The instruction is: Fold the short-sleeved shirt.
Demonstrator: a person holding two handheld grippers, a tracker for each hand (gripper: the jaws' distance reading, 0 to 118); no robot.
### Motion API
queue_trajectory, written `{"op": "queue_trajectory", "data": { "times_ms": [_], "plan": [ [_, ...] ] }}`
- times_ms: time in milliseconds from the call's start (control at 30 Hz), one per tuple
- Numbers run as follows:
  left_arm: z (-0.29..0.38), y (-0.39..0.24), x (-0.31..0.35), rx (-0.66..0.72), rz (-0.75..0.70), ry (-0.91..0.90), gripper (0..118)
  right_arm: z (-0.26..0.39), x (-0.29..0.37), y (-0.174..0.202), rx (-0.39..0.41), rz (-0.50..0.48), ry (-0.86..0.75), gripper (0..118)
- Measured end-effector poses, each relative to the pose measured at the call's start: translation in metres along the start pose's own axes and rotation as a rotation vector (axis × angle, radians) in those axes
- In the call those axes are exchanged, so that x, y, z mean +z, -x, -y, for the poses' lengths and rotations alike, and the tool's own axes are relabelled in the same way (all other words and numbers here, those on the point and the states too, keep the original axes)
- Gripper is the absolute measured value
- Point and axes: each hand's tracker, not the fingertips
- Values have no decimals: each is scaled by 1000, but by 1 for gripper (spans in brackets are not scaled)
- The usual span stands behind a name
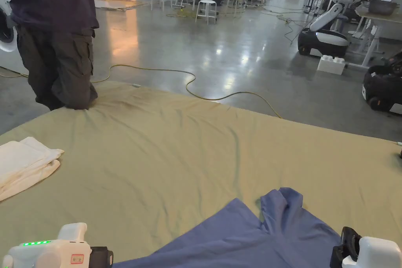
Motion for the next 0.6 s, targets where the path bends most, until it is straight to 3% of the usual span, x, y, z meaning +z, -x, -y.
{"op": "queue_trajectory", "data": {
  "times_ms": [167,233,333,400,533,567,600],
  "plan": [
    [8,-8,-39,-23,-111,147,59,8,-9,2,5,1,39,0],
    [13,-22,-33,-87,-149,77,55,12,-14,1,9,2,55,0],
    [18,-41,-35,-198,-216,72,23,16,-31,-4,6,6,91,0],
    [20,-48,-36,-202,-200,83,7,17,-54,-11,-3,12,127,0],
    [22,-47,-33,-196,-193,81,6,12,-124,-32,-9,11,268,2],
    [23,-44,-30,-191,-186,75,6,9,-144,-39,-16,10,317,12],
    [23,-42,-27,-181,-178,64,6,6,-164,-45,-26,1,360,38]
  ]
}}
